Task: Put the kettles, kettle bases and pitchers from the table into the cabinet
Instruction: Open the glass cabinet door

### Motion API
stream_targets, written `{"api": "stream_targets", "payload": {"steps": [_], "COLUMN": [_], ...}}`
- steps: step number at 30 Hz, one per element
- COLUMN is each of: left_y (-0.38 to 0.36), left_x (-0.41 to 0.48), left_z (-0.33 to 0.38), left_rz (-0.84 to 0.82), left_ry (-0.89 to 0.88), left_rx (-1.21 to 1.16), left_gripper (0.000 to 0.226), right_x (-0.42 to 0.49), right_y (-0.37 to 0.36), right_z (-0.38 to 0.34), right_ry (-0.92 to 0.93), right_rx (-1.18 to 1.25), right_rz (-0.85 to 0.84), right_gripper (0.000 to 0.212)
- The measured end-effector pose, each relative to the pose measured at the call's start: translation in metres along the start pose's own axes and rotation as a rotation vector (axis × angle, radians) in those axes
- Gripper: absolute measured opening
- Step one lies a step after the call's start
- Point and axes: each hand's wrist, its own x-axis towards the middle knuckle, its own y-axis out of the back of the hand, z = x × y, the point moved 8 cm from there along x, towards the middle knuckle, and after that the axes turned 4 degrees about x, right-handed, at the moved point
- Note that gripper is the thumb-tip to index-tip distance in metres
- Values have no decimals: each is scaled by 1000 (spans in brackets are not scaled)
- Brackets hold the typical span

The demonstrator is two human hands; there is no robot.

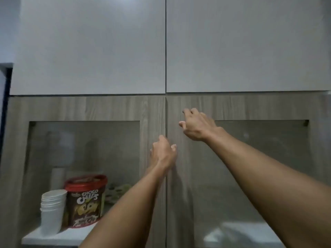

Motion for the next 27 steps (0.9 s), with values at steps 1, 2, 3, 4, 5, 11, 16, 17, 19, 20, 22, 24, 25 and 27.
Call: {"api": "stream_targets", "payload": {"steps": [1, 2, 3, 4, 5, 11, 16, 17, 19, 20, 22, 24, 25, 27], "left_y": [-5, -9, -12, -11, -14, -13, 12, 14, 17, 18, 27, 42, 50, 64], "left_x": [9, 19, 29, 35, 41, 50, 20, 10, -18, -36, -80, -127, -148, -187], "left_z": [-3, -6, -9, -13, -16, -24, -23, -22, -13, -4, 19, 43, 56, 84], "left_rz": [32, 84, 138, 181, 208, 152, 152, 135, 81, 66, 120, 180, 197, 197], "left_ry": [-18, -37, -73, -92, -119, -143, -53, -57, -103, -130, -179, -208, -213, -225], "left_rx": [-30, -36, -36, -40, -63, -146, -82, -111, -173, -191, -221, -279, -300, -289], "left_gripper": [25, 23, 21, 19, 19, 22, 48, 51, 46, 42, 40, 36, 35, 35], "right_x": [13, 26, 40, 48, 58, 82, 57, 46, 23, 9, -21, -56, -73, -109], "right_y": [-4, -7, -10, -12, -14, 6, 34, 43, 64, 76, 104, 137, 155, 195], "right_z": [0, 0, 1, -2, -3, -10, -18, -19, -22, -24, -27, -29, -29, -26], "right_ry": [-10, -31, -48, -60, -54, -33, -57, -52, -40, -37, -22, -6, -4, -18], "right_rx": [-3, -2, 0, -6, -31, 48, 244, 269, 329, 363, 412, 429, 427, 404], "right_rz": [17, 45, 78, 102, 134, 215, 235, 263, 328, 355, 400, 417, 420, 422], "right_gripper": [52, 54, 57, 60, 62, 41, 31, 34, 40, 44, 54, 61, 65, 73]}}
